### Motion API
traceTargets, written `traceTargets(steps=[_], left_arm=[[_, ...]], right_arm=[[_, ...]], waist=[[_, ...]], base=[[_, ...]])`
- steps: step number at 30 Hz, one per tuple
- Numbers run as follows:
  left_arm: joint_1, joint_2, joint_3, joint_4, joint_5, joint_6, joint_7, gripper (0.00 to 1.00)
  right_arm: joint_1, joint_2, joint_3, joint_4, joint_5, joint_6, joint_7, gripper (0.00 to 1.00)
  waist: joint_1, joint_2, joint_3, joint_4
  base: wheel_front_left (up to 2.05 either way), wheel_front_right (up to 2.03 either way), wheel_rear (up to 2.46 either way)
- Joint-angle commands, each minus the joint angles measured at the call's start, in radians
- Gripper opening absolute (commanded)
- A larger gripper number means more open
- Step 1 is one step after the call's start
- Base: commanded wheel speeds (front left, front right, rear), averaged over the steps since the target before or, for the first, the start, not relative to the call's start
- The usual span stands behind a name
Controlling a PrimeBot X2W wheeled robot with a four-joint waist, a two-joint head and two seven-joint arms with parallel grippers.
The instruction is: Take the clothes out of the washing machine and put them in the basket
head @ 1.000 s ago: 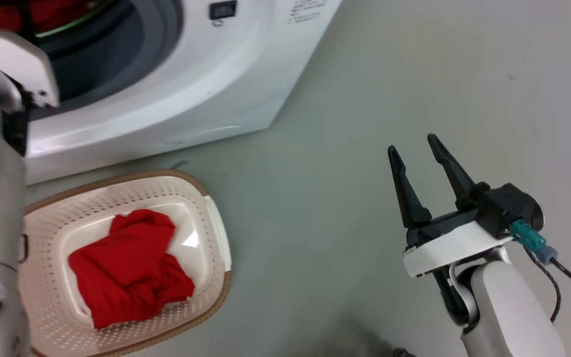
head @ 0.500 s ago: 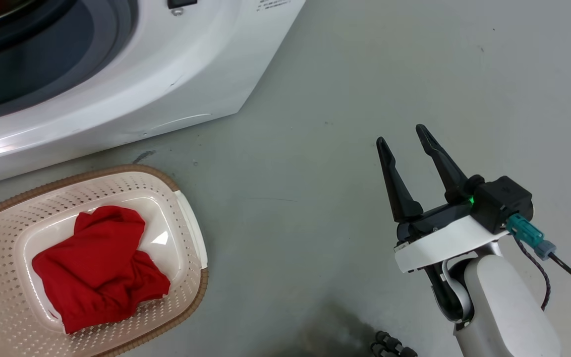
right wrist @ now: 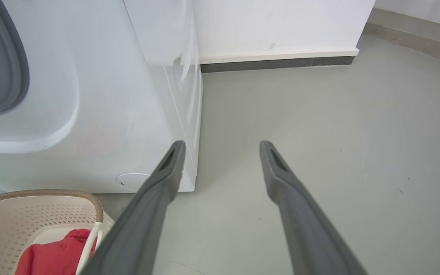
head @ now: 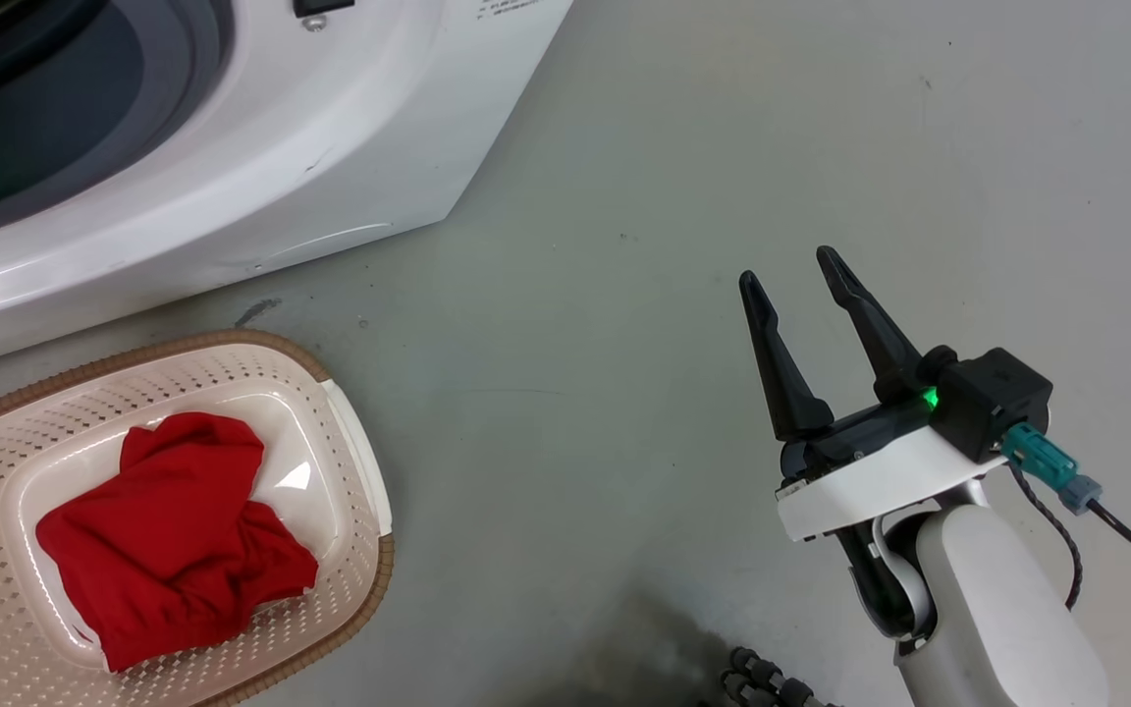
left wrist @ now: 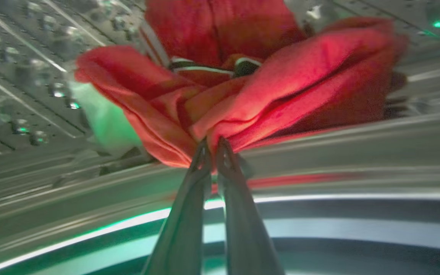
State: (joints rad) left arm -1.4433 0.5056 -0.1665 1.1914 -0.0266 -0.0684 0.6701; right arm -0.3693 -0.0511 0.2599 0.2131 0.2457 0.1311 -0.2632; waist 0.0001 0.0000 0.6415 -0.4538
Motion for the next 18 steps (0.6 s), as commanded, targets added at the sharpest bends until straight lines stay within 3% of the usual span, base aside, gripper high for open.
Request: traceTargets(steps=[1, 6, 10, 18], left_arm=[[0.059, 0.022, -0.016, -0.087, 0.017, 0.049, -0.138, 0.0], [0.13, 0.01, -0.001, -0.155, -0.01, 0.075, -0.311, 0.0], [0.212, -0.013, 0.021, -0.178, -0.053, 0.069, -0.446, 0.0], [0.395, -0.087, 0.049, -0.208, -0.117, 0.081, -0.705, 0.0]], right_arm=[[-0.009, 0.002, -0.006, 0.007, -0.004, -0.001, -0.002, 1.0], [-0.001, 0.001, -0.014, 0.017, -0.019, -0.001, -0.002, 1.0], [0.024, 0.001, -0.028, 0.029, -0.038, -0.001, -0.002, 1.0], [0.091, 0.001, -0.063, 0.053, -0.086, -0.001, -0.002, 1.0]], waist=[[-0.0001, 0.0, -0.016, 0.009], [-0.0001, 0.0, -0.064, 0.032], [-0.0001, 0.0, -0.133, 0.057], [-0.0001, 0.0, -0.292, 0.124]], base=[[0.0, 0.0, 0.0], [0.0, 0.0, 0.0], [0.0, 0.0, 0.0], [0.0, 0.0, 0.0]])
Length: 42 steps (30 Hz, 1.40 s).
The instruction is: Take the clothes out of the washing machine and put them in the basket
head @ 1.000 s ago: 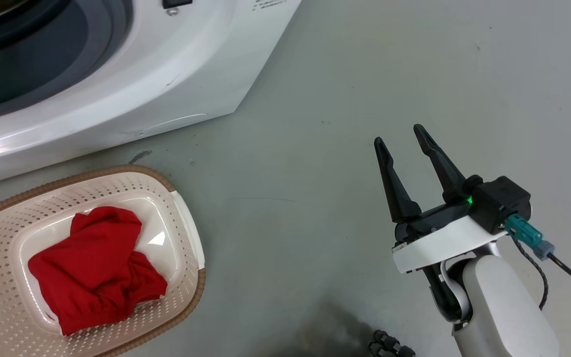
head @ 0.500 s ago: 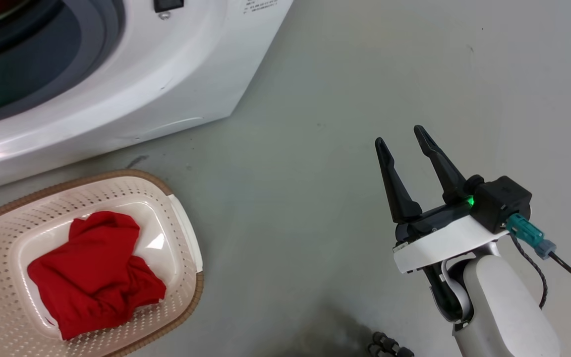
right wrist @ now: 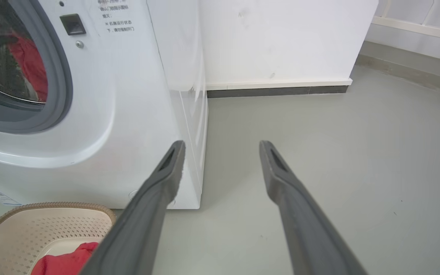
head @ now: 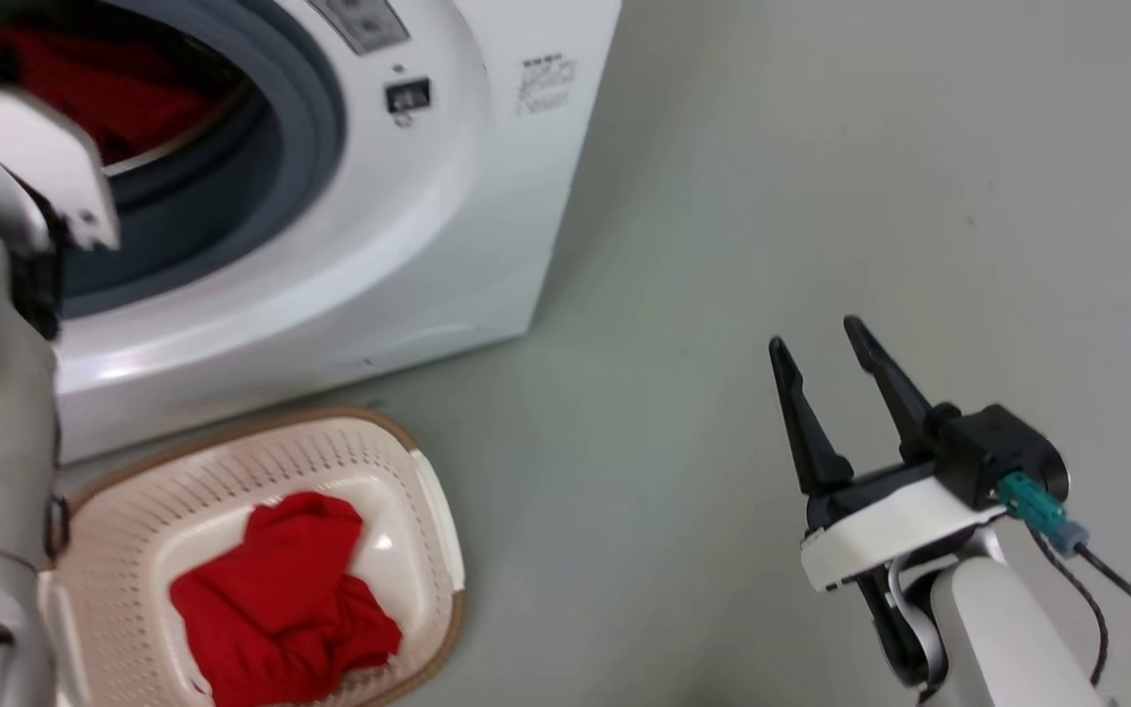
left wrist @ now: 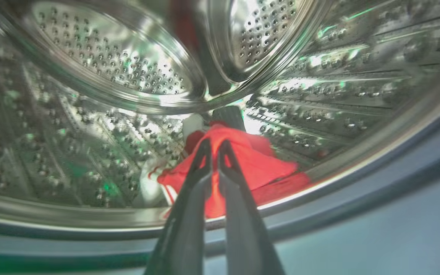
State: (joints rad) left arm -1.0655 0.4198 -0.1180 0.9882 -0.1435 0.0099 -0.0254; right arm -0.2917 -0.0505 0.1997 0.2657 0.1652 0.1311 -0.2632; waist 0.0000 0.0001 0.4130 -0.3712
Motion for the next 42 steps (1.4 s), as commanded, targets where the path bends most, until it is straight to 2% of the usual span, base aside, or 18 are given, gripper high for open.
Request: traceTargets(steps=[1, 10, 19, 28, 37, 42], left_arm=[[0.036, -0.013, 0.004, -0.008, -0.01, 0.004, -0.035, 0.0], [0.183, -0.109, 0.021, -0.051, -0.067, 0.014, -0.193, 0.0], [0.296, -0.148, 0.041, -0.195, -0.11, -0.004, -0.235, 0.0], [0.444, -0.183, 0.046, -0.51, -0.124, 0.003, -0.241, 0.0], [0.632, -0.198, 0.031, -0.943, -0.106, 0.055, -0.216, 0.0], [0.758, -0.204, 0.012, -1.109, -0.1, 0.082, -0.173, 0.0]], right_arm=[[0.022, 0.0, -0.006, 0.004, -0.007, -0.001, -0.002, 1.0], [0.09, 0.0, -0.042, 0.021, -0.046, -0.001, 0.001, 1.0], [0.128, 0.0, -0.065, -0.004, -0.063, -0.001, 0.026, 1.0], [0.163, 0.0, -0.089, -0.033, -0.066, -0.001, 0.04, 1.0], [0.181, 0.0, -0.095, -0.047, -0.062, -0.001, 0.051, 1.0], [0.174, 0.0, -0.086, -0.052, -0.062, -0.001, 0.054, 1.0]], waist=[[0.0, -0.0001, -0.079, 0.05], [0.0, -0.0001, -0.2, 0.122], [0.0, -0.0001, -0.251, 0.159], [0.0, -0.0001, -0.274, 0.201], [0.0, -0.0001, -0.286, 0.243], [0.0, -0.0001, -0.286, 0.247]], base=[[0.0, 0.0, 0.0], [0.0, 0.0, 0.0], [0.0, 0.0, 0.0], [0.0, 0.0, 0.0], [0.0, 0.0, 0.0], [0.0, 0.0, 0.0]])
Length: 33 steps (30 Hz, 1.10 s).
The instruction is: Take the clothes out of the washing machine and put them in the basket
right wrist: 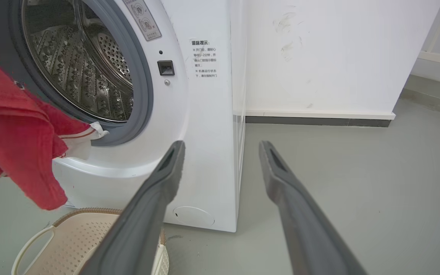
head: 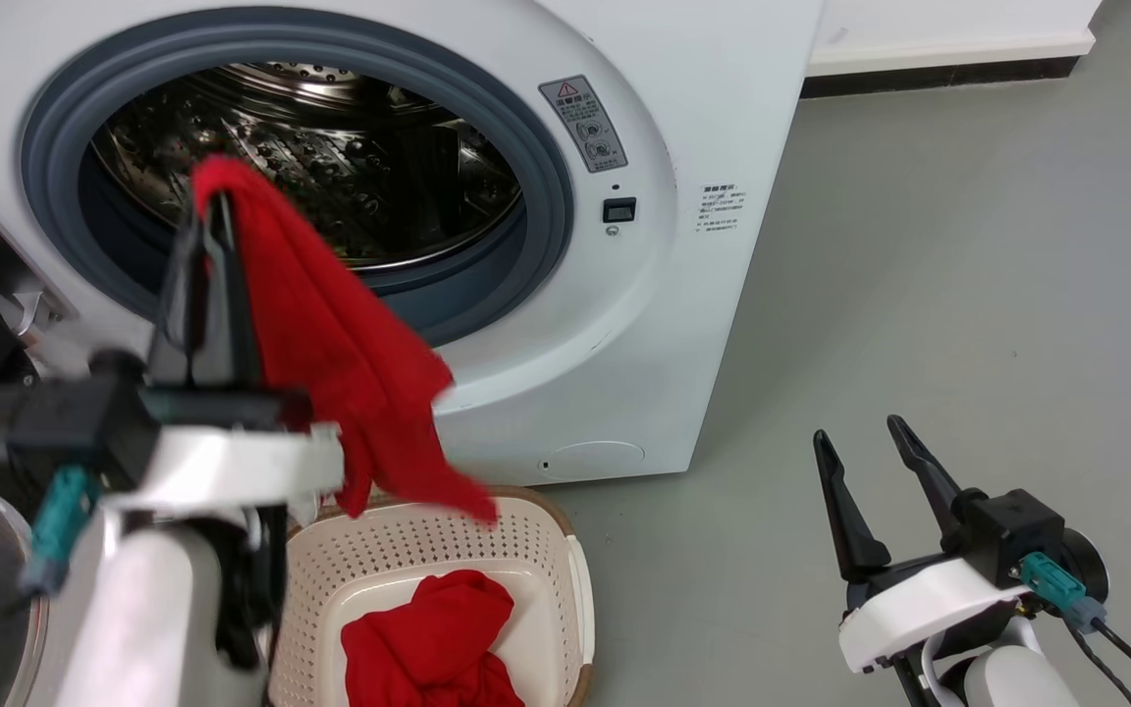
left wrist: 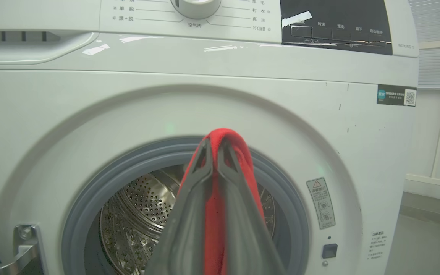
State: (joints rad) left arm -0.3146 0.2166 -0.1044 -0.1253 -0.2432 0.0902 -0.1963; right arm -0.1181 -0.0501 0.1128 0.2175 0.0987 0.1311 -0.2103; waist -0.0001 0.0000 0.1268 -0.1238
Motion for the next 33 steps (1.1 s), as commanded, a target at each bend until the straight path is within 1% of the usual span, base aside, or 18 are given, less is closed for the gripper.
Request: traceTargets(steps=[1, 4, 7, 11, 16, 18, 19, 24, 29, 33], left_arm=[[0.031, -0.004, -0.003, -0.019, -0.001, 0.008, 0.004, 0.0], [0.127, -0.025, -0.013, -0.056, -0.013, 0.031, 0.029, 0.0], [0.21, -0.041, -0.02, -0.034, -0.028, 0.047, 0.039, 0.0], [0.288, -0.058, -0.015, 0.06, -0.046, 0.06, 0.025, 0.0], [0.306, -0.085, -0.019, 0.201, -0.082, 0.049, 0.003, 0.0], [0.291, -0.091, -0.016, 0.265, -0.095, 0.042, -0.011, 0.0], [0.271, -0.096, -0.013, 0.334, -0.104, 0.032, -0.024, 0.0], [0.199, -0.103, 0.003, 0.499, -0.121, 0.016, -0.051, 0.0], [0.075, -0.091, 0.031, 0.692, -0.132, -0.008, -0.064, 0.0], [-0.037, -0.076, 0.053, 0.864, -0.138, -0.026, -0.069, 0.0]], right_arm=[[-0.001, 0.0, 0.002, -0.005, 0.004, -0.001, 0.002, 1.0], [0.002, 0.0, 0.004, -0.007, 0.002, -0.001, 0.001, 1.0], [0.002, 0.0, 0.004, -0.008, 0.008, -0.001, 0.001, 1.0], [-0.005, 0.0, 0.006, -0.009, 0.011, -0.001, 0.0, 1.0], [-0.019, 0.0, 0.002, -0.012, 0.004, -0.001, 0.0, 1.0], [-0.03, 0.0, 0.006, -0.014, 0.004, -0.001, 0.0, 1.0], [-0.037, 0.0, 0.01, -0.017, 0.005, -0.001, -0.001, 1.0], [-0.065, 0.0, 0.015, -0.025, 0.001, -0.001, -0.002, 1.0], [-0.096, 0.0, 0.017, -0.036, -0.009, -0.001, 0.001, 1.0], [-0.127, 0.0, 0.034, -0.039, -0.012, -0.001, -0.002, 1.0]], waist=[[0.0001, 0.0, 0.001, -0.001], [0.0001, 0.0, 0.003, -0.002], [0.0001, 0.0, 0.015, -0.005], [0.0001, 0.0, 0.038, -0.001], [0.0001, 0.0, 0.074, 0.015], [0.0001, 0.0, 0.093, 0.02], [0.0001, 0.0, 0.112, 0.025], [0.0001, 0.0, 0.176, 0.034], [0.0001, 0.0, 0.258, 0.044], [0.0001, 0.0, 0.319, 0.031]], base=[[0.0, 0.0, 0.0], [0.0, 0.0, 0.0], [0.0, 0.0, 0.0], [0.0, 0.0, 0.0], [0.0, 0.0, 0.0], [0.0, 0.0, 0.0], [0.0, 0.0, 0.0], [0.0, 0.0, 0.0], [0.0, 0.0, 0.0], [0.0, 0.0, 0.0]])
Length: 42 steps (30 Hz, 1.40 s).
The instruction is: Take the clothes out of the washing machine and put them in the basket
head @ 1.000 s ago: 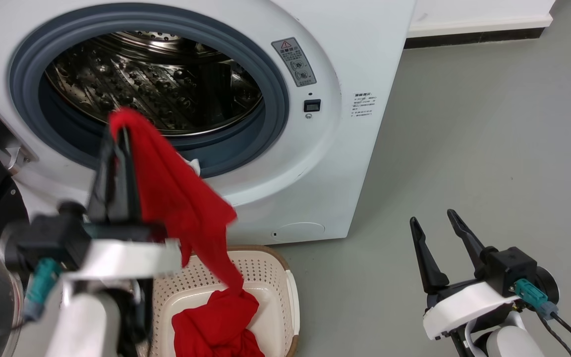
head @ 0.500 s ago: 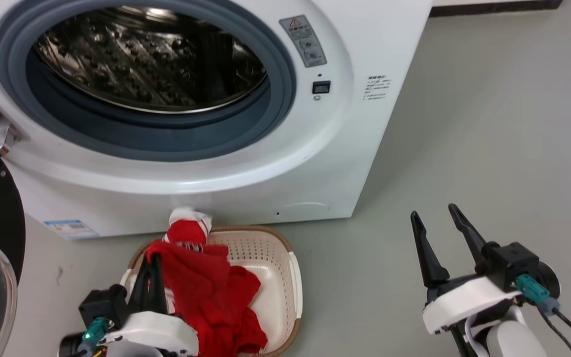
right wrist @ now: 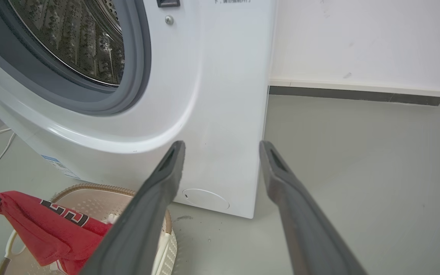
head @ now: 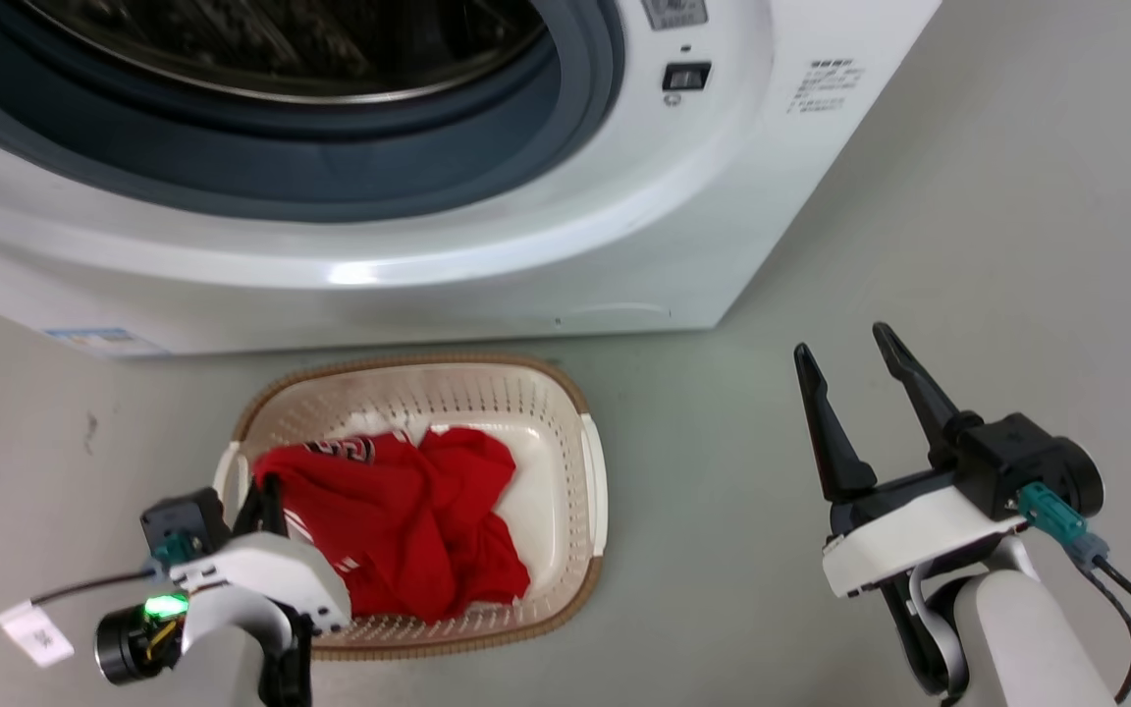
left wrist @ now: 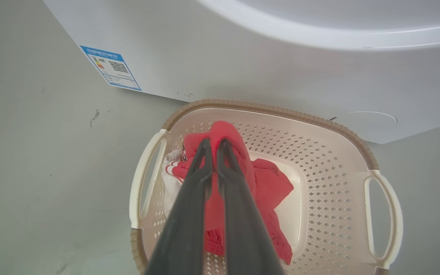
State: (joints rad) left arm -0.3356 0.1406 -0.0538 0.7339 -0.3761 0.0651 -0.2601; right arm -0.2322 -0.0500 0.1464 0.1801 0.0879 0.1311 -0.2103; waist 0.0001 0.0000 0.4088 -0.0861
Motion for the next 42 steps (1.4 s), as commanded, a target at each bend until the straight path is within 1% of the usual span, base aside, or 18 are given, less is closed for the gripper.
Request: traceTargets(steps=[1, 4, 6, 9, 16, 20, 22, 23, 27, 28, 29, 30, 33, 37, 42], left_arm=[[-0.042, 0.002, 0.007, 0.043, -0.006, -0.004, -0.006, 0.0], [-0.111, 0.017, 0.023, 0.15, -0.008, -0.008, -0.006, 0.0], [-0.149, 0.019, 0.031, 0.214, -0.01, -0.013, -0.006, 0.0], [-0.203, 0.015, 0.034, 0.287, -0.004, -0.01, -0.006, 0.0], [-0.296, 0.024, 0.043, 0.407, -0.002, -0.002, -0.005, 0.0], [-0.323, 0.025, 0.041, 0.464, -0.004, -0.005, -0.005, 0.01], [-0.333, 0.027, 0.045, 0.477, -0.005, 0.003, -0.005, 0.42], [-0.335, 0.03, 0.049, 0.469, -0.004, 0.008, -0.005, 1.0], [-0.312, 0.026, 0.065, 0.446, -0.014, 0.01, -0.005, 1.0], [-0.289, 0.025, 0.078, 0.43, -0.014, 0.006, -0.005, 1.0], [-0.277, 0.026, 0.08, 0.418, -0.01, 0.003, -0.005, 1.0], [-0.277, 0.026, 0.08, 0.418, -0.01, 0.003, -0.005, 1.0], [-0.243, 0.024, 0.087, 0.38, 0.0, -0.008, -0.005, 1.0], [-0.178, 0.019, 0.105, 0.296, 0.023, -0.023, -0.005, 1.0], [-0.08, -0.003, 0.136, 0.169, 0.06, -0.046, -0.005, 1.0]], right_arm=[[-0.02, 0.0, 0.002, -0.003, -0.004, -0.001, -0.004, 1.0], [-0.039, 0.0, 0.009, -0.005, -0.006, -0.001, -0.007, 1.0], [-0.049, 0.0, 0.014, -0.007, -0.007, -0.001, -0.01, 1.0], [-0.065, 0.0, 0.017, -0.008, -0.008, -0.001, -0.012, 1.0], [-0.104, 0.0, 0.032, -0.015, -0.006, -0.001, -0.02, 1.0], [-0.119, 0.0, 0.038, -0.002, 0.0, -0.001, -0.03, 1.0], [-0.125, 0.0, 0.041, 0.007, 0.003, -0.001, -0.034, 1.0], [-0.129, 0.0, 0.042, 0.012, 0.004, -0.001, -0.035, 1.0], [-0.136, 0.0, 0.042, 0.031, -0.008, -0.001, -0.043, 1.0], [-0.131, 0.0, 0.043, 0.046, -0.005, -0.001, -0.046, 1.0], [-0.128, 0.0, 0.044, 0.052, -0.004, -0.001, -0.047, 1.0], [-0.128, 0.0, 0.044, 0.052, -0.004, -0.001, -0.047, 1.0], [-0.112, 0.0, 0.044, 0.072, -0.003, -0.001, -0.051, 1.0], [-0.084, 0.0, 0.034, 0.09, -0.008, -0.001, -0.053, 1.0], [-0.044, 0.0, 0.014, 0.103, -0.029, -0.001, -0.054, 1.0]], waist=[[-0.0001, 0.0, 0.05, -0.011], [-0.0001, 0.0, 0.093, -0.026], [-0.0001, 0.0, 0.121, -0.038], [-0.0001, 0.0, 0.164, -0.051], [-0.0001, 0.0, 0.269, -0.066], [-0.0001, 0.0, 0.297, -0.069], [-0.0001, 0.0, 0.299, -0.068], [-0.0001, 0.0, 0.298, -0.067], [-0.0001, 0.0, 0.27, -0.062], [-0.0001, 0.0, 0.233, -0.058], [-0.0001, 0.0, 0.211, -0.056], [-0.0001, 0.0, 0.211, -0.056], [-0.0001, 0.0, 0.137, -0.049], [-0.0001, 0.0, 0.037, -0.041], [-0.0001, 0.0, -0.075, -0.038]], base=[[0.0, 0.0, 0.0], [0.0, 0.0, 0.0], [0.0, 0.0, 0.0], [0.0, 0.0, 0.0], [0.0, 0.0, 0.0], [0.0, 0.0, 0.0], [0.0, 0.0, 0.0], [0.0, 0.0, 0.0], [0.0, 0.0, 0.0], [0.0, 0.0, 0.0], [0.0, 0.0, 0.0], [0.0, 0.0, 0.0], [0.0, 0.0, 0.0], [0.0, 0.0, 0.0], [0.0, 0.0, 0.0]])
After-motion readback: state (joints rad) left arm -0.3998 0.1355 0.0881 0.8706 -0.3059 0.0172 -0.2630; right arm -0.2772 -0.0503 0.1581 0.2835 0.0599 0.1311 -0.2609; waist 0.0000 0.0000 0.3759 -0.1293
